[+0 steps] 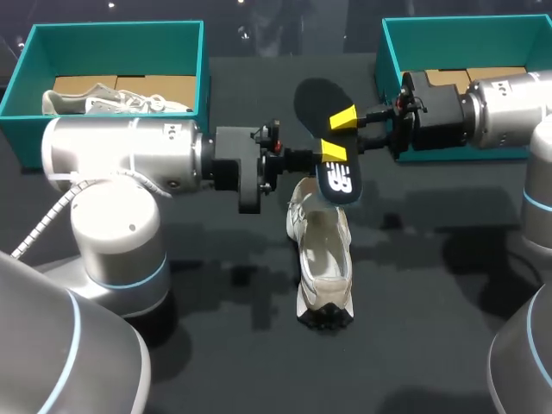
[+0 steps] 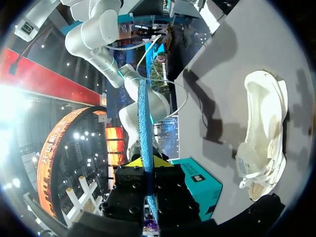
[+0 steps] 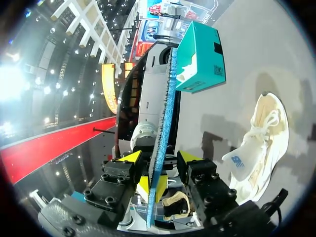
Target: Take the shoe out of the shoebox, open the shoe tongue, remove and reinsert the insole, then place the shoe into the shoebox
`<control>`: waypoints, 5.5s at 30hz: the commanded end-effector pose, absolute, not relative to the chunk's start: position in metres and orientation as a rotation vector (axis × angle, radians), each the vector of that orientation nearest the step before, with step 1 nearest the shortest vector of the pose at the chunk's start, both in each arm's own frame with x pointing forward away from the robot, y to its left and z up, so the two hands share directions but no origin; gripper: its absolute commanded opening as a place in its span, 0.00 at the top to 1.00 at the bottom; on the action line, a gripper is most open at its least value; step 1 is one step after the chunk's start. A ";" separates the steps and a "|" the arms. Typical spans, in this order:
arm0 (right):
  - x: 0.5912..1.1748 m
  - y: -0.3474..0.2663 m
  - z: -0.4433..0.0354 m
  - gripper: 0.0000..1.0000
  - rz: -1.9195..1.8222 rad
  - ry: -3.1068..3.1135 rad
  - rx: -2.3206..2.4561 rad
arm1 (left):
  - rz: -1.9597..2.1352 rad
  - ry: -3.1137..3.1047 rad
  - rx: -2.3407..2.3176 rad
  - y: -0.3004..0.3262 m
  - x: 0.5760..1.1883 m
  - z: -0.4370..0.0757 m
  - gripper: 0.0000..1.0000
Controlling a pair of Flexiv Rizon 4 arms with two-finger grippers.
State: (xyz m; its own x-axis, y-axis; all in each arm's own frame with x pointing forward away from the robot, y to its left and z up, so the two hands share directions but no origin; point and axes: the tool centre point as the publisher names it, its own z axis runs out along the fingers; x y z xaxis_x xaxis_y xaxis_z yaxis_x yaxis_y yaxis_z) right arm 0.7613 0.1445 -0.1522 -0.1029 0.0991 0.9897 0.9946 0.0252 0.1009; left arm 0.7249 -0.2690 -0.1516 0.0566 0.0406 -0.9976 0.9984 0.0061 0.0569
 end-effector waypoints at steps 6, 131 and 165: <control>0.764 0.146 -0.154 0.71 -1.228 -1.355 -1.213 | -1.114 1.199 1.236 -0.278 0.729 -0.155 1.00; 0.742 0.146 -0.181 1.00 -1.242 -1.217 -1.274 | -0.214 2.193 2.090 -0.210 0.847 -0.053 0.00; 0.742 0.146 -0.181 1.00 -1.242 -1.217 -1.274 | 0.069 2.395 2.219 -0.272 0.837 -0.067 0.00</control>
State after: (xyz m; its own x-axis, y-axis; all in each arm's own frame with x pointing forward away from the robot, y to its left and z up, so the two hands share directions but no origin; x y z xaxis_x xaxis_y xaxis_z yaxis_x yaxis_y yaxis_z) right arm 0.7423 0.1452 -0.1801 -0.0093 0.0367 0.9993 0.9983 -0.0566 0.0114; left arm 0.8352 -0.2690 -0.0677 -0.0747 0.9960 0.0488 0.9957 0.0772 -0.0521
